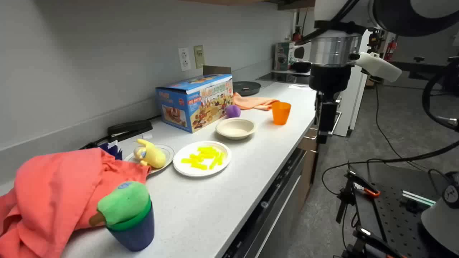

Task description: Put the purple plush toy on the plate to the left

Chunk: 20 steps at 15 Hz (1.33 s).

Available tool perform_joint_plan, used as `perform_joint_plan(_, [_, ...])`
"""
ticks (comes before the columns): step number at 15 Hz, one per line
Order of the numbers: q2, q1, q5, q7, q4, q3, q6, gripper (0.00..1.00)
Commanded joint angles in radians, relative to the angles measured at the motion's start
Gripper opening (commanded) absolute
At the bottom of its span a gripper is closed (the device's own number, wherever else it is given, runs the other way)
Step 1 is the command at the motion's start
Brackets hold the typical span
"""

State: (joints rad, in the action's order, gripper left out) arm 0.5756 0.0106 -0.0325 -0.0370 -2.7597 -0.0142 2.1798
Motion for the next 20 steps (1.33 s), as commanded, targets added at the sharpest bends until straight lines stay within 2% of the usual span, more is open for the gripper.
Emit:
perform_joint_plan(1, [0.0, 0.003, -0.002, 0.002, 0.001, 0.002, -0.002, 1.0])
perform_joint_plan(17, [0.0, 0.003, -0.002, 0.002, 0.001, 0.002, -0.002, 1.0])
perform_joint_plan(20, [-0.063, -0.016, -0.014, 0.052, 0.034, -0.011, 0.037, 1.0])
